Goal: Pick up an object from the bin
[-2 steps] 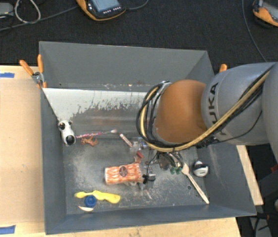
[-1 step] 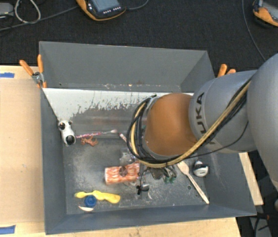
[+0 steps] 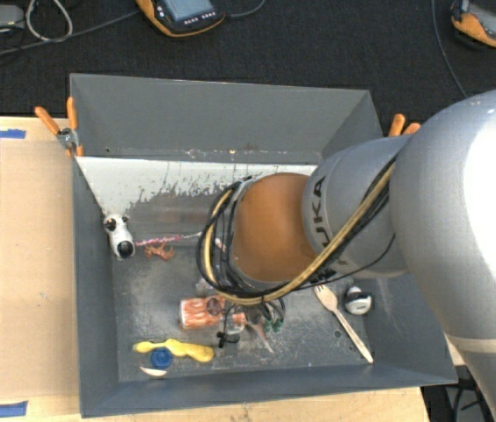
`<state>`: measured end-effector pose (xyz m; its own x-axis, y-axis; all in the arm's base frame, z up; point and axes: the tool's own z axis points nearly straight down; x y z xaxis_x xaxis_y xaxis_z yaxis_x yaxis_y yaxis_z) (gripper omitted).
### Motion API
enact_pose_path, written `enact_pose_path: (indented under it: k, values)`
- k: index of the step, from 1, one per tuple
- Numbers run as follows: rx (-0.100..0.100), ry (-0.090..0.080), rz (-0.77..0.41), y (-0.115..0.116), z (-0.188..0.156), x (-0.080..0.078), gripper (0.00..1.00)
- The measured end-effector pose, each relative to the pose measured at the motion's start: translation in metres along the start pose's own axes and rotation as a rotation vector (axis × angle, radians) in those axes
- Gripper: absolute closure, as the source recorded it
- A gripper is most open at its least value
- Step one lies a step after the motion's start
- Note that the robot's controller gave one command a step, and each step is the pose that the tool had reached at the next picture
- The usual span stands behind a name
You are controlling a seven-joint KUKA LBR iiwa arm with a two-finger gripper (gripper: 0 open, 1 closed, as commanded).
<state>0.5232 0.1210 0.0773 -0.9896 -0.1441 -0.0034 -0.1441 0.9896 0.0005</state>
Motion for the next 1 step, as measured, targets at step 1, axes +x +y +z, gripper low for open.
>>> enact_pose_path:
  k: [1]
  values:
    - [0.004, -0.003, -0.033, -0.0369, 0.0072, -0.0056, 1.0]
